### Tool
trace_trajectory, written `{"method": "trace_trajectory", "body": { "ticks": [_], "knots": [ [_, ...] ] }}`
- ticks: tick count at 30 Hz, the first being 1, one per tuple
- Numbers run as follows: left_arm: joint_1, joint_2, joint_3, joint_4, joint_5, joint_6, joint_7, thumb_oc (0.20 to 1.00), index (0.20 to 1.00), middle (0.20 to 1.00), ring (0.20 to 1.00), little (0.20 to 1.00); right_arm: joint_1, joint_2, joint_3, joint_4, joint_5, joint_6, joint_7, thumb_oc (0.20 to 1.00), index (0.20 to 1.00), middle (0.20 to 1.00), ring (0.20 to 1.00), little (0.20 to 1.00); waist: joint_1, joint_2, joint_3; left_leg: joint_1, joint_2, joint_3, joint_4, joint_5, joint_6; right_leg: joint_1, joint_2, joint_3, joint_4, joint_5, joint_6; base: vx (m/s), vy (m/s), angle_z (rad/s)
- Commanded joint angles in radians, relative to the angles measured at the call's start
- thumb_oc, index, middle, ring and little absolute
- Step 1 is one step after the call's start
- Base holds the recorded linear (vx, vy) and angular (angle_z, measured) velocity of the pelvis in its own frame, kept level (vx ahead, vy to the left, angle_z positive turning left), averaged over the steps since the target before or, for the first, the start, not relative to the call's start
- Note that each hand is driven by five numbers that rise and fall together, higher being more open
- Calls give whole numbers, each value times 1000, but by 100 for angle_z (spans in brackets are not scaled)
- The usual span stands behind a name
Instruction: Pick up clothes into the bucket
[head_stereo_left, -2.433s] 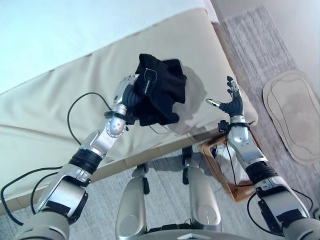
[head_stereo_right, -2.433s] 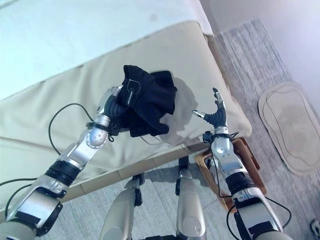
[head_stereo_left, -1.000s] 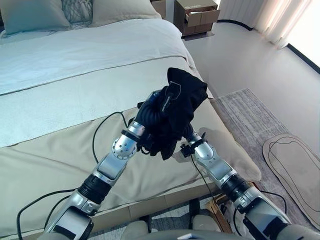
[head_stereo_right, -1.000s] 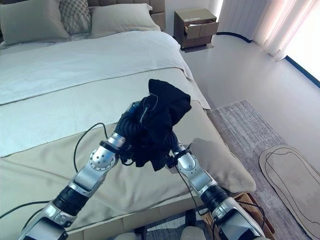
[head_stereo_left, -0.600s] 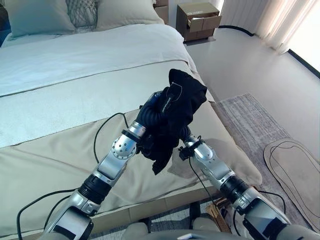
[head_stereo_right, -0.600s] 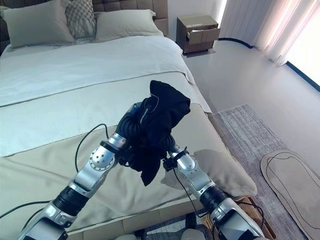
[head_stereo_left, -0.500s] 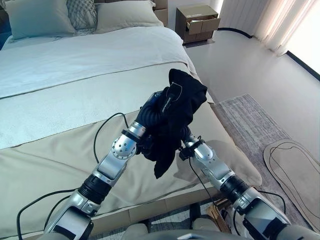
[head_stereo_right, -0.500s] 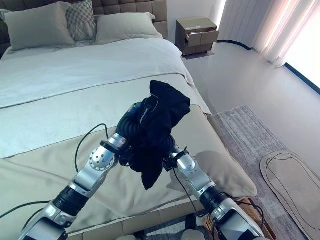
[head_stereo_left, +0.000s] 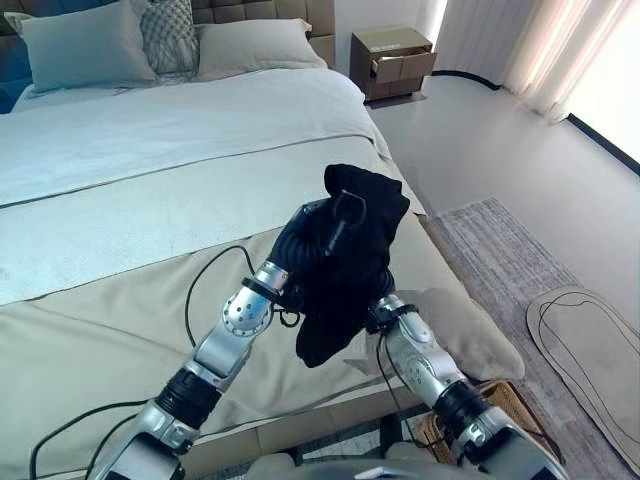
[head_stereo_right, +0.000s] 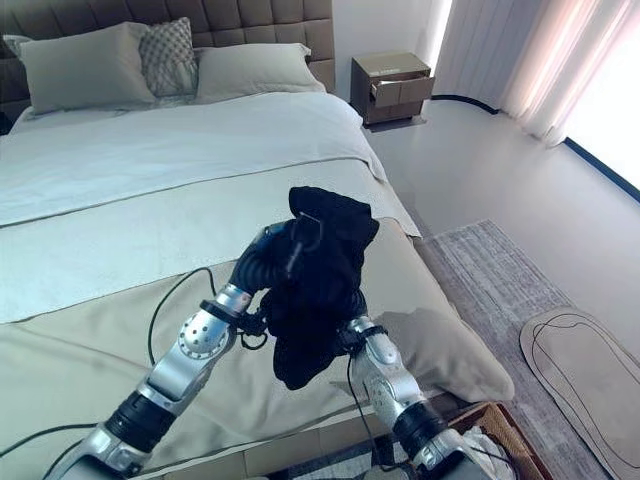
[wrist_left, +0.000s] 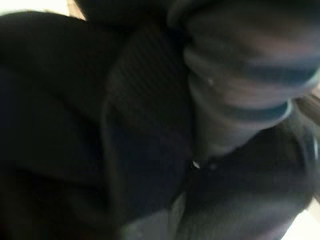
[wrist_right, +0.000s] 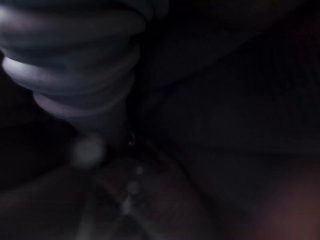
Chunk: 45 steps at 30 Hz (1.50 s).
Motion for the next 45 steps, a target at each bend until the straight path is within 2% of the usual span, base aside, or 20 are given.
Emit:
{"method": "trace_trajectory", "body": {
  "ticks": [1,10,17,21,22,23,24,27,29,30,33,34,37,38,39,41,43,45],
  "knots": [
    [-48,-10,85,-6,-95,-80,7,1000,1000,1000,1000,1000,-42,31,-88,-49,130,-85,56,200,200,200,200,200,16,-47,-6,39,4,20,80,-125,2,15,-49,-50,40,-20,58,0,0,0],
    [6,-21,158,144,-49,-54,54,1000,1000,1000,1000,1000,54,30,-219,-167,291,-120,95,200,200,200,200,200,1,-51,-17,51,5,26,75,-125,3,20,-47,-48,40,-22,56,0,0,0],
    [53,-26,206,223,-29,-40,64,1000,1000,1000,1000,1000,107,-2,-311,-239,265,-155,71,200,200,200,200,200,-14,-48,-22,47,5,30,81,-129,4,18,-46,-45,41,-22,56,0,0,0],
    [127,-36,270,206,-109,-60,41,1000,1000,1000,1000,1000,154,-15,-380,-255,246,-172,54,200,200,200,200,200,-20,-53,-13,20,1,25,145,-153,7,6,-48,-24,56,-25,54,-20,5,-1],
    [159,-47,313,201,-149,-70,41,1000,1000,1000,1000,1000,157,-25,-398,-249,230,-175,47,200,200,200,200,200,2,-64,11,-22,-37,-84,250,-195,3,-18,-45,28,70,-21,45,-68,16,-10],
    [159,-47,314,201,-150,-70,41,1000,1000,1000,1000,1000,157,-26,-398,-250,230,-175,47,200,200,200,200,200,2,-64,11,-25,-36,-84,256,-199,3,-19,-45,29,71,-21,45,-144,115,-43],
    [193,-62,348,190,-185,-84,33,1000,1000,1000,1000,1000,160,-44,-420,-235,210,-178,37,200,200,200,200,200,10,-62,23,-27,-57,-177,270,-219,-4,-51,-48,75,78,-7,57,-77,102,-54],
    [196,-81,363,206,-202,-98,36,1000,1000,1000,1000,1000,177,-55,-456,-234,188,-180,20,200,200,200,200,200,-7,-58,22,-19,-57,-146,242,-220,4,-61,-66,78,74,18,75,-68,143,-63],
    [205,-89,379,210,-211,-109,39,1000,1000,1000,1000,1000,198,-58,-491,-231,163,-180,6,200,200,200,200,200,-22,-56,21,-15,-76,-116,233,-228,30,-87,-88,97,80,31,89,-108,264,-24],
    [209,-93,384,216,-205,-115,47,1000,1000,1000,1000,1000,212,-56,-520,-209,147,-188,-16,200,200,200,200,200,-35,-63,21,-14,-99,-86,230,-235,50,-107,-109,113,85,51,104,-107,234,-28],
    [208,-94,386,214,-205,-116,47,1000,1000,1000,1000,1000,217,-51,-534,-200,144,-186,-22,200,200,200,200,200,-36,-67,20,-12,-110,-72,225,-236,59,-119,-120,126,89,59,109,-80,153,-47],
    [207,-87,387,209,-187,-119,48,1000,1000,1000,1000,1000,229,-46,-558,-186,112,-192,-46,200,200,200,200,200,-48,-73,18,-3,-128,-50,213,-238,73,-142,-139,139,94,81,121,-68,118,-38],
    [192,-74,388,198,-166,-125,60,1000,1000,1000,1000,1000,222,-53,-577,-179,72,-194,-72,200,200,200,200,200,-54,-81,29,3,-138,-16,197,-230,88,-188,-156,155,126,110,129,-153,156,-34],
    [185,-69,390,196,-159,-125,69,1000,1000,1000,1000,1000,214,-54,-575,-182,57,-200,-86,200,200,200,200,200,-47,-78,37,-1,-131,-3,198,-227,93,-197,-157,123,152,85,120,-190,88,-33],
    [176,-64,393,195,-155,-126,77,1000,1000,1000,1000,1000,204,-52,-575,-187,50,-205,-102,200,200,200,200,200,-31,-68,50,-7,-118,17,205,-225,94,-196,-174,56,195,41,102,-205,102,-62],
    [165,-56,397,189,-155,-127,87,1000,1000,1000,1000,1000,185,-55,-570,-176,42,-210,-119,200,200,200,200,200,-8,-53,58,-23,-101,44,212,-208,96,-167,-212,-43,278,-5,68,-185,88,-72],
    [161,-43,409,176,-154,-130,103,1000,1000,1000,1000,1000,174,-65,-566,-194,12,-210,-138,200,200,200,200,200,11,-37,57,-34,-76,82,202,-189,106,-134,-253,-85,400,-15,49,-170,56,-69],
    [165,-39,413,171,-156,-132,104,1000,1000,1000,1000,1000,174,-67,-569,-200,5,-209,-141,200,200,200,200,200,17,-38,52,-36,-71,94,198,-187,105,-128,-273,-93,418,-11,52,-73,-3,-36]
  ]
}}
